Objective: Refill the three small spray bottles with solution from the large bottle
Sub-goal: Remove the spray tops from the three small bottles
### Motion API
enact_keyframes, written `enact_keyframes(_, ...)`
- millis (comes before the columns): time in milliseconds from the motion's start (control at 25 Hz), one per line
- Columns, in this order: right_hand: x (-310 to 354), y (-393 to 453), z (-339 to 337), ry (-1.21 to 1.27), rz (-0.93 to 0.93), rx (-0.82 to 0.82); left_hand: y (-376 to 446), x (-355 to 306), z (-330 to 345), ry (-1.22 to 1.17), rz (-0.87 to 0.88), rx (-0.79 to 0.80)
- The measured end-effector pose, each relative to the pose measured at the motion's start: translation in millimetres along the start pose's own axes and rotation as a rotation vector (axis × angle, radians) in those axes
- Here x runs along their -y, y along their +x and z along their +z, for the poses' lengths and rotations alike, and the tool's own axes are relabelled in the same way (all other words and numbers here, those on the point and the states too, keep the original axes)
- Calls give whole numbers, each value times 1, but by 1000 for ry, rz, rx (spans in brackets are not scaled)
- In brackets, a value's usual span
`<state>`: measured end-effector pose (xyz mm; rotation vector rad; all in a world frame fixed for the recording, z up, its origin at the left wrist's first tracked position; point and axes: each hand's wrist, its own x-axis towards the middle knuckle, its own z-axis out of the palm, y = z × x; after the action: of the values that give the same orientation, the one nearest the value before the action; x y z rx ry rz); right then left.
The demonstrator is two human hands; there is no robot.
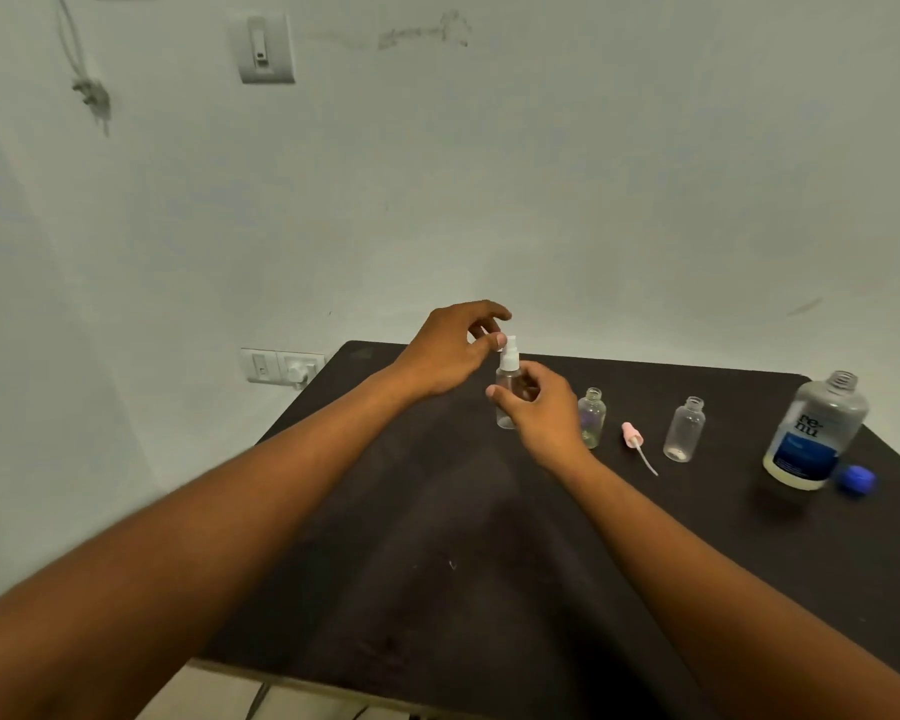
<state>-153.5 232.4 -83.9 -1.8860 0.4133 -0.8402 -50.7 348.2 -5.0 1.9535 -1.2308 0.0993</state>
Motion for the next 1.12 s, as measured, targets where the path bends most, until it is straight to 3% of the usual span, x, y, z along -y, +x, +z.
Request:
enact_keyframes(440,29,-66,-40,228,47,88,-35,-61,-6,-245,-39,197)
enact_keyframes(680,25,-73,-40,210,25,15,-42,-65,9,-270,-125,65)
enact_keyframes(1120,20,-73,-31,109,42,-90,-45,-78,31,-81,-265,-133)
